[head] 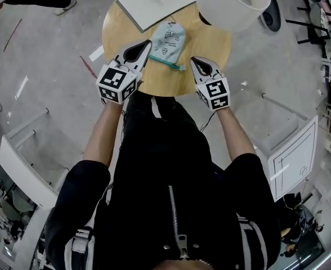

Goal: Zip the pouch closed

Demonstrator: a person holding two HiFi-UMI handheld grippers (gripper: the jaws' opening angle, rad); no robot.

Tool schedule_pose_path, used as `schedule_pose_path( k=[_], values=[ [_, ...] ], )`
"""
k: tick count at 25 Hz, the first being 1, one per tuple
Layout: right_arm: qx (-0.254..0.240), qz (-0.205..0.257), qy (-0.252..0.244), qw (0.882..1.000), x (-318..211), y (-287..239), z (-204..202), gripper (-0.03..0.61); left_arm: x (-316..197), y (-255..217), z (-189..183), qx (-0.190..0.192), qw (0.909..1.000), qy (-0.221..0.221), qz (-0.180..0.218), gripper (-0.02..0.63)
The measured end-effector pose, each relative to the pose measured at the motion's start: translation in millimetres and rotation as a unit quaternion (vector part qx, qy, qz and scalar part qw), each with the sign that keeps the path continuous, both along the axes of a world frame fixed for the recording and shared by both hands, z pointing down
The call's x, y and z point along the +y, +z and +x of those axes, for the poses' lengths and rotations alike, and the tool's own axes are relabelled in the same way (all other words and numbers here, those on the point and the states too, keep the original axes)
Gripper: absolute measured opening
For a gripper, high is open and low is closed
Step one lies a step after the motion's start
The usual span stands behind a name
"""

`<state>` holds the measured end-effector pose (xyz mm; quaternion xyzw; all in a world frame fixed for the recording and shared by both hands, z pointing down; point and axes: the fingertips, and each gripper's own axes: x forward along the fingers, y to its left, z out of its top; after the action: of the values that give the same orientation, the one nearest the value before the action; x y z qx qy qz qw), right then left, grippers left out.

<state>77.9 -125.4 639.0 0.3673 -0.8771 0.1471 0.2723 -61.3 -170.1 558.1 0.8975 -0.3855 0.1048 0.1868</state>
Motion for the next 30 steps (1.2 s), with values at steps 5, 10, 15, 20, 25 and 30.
schedule_pose_path(
  k=[5,10,15,20,25,30],
  values=[
    [0.037,-0.038,-0.028,0.998,14.9,35.9,8.9,0.037,5.5,12.6,-4.3,-0.005,0.9998,-0.009,-0.015,-0.002],
    [0.127,-0.056,-0.121,0.983,30.5,69.2,11.6,0.114,8.4,12.8,-14.8,-0.011,0.9995,-0.024,-0.02,-0.002],
    [0.224,-0.051,-0.231,0.945,48.4,109.8,13.6,0.14,18.5,19.3,-31.4,-0.019,0.9985,-0.042,-0.03,-0.002],
    [0.268,-0.02,-0.295,0.917,46.4,123.9,4.1,0.141,29.8,23.6,-49.6,-0.025,0.9968,-0.061,-0.044,-0.002],
    [0.282,-0.007,-0.33,0.901,41.8,135.8,-8.6,0.126,37.9,34.0,-58.9,-0.025,0.9955,-0.074,-0.054,-0.002],
    [0.286,0.007,-0.395,0.873,52.7,140.1,-29.3,0.124,45.1,34.7,-60.3,-0.025,0.9952,-0.077,-0.055,-0.002]
  ],
)
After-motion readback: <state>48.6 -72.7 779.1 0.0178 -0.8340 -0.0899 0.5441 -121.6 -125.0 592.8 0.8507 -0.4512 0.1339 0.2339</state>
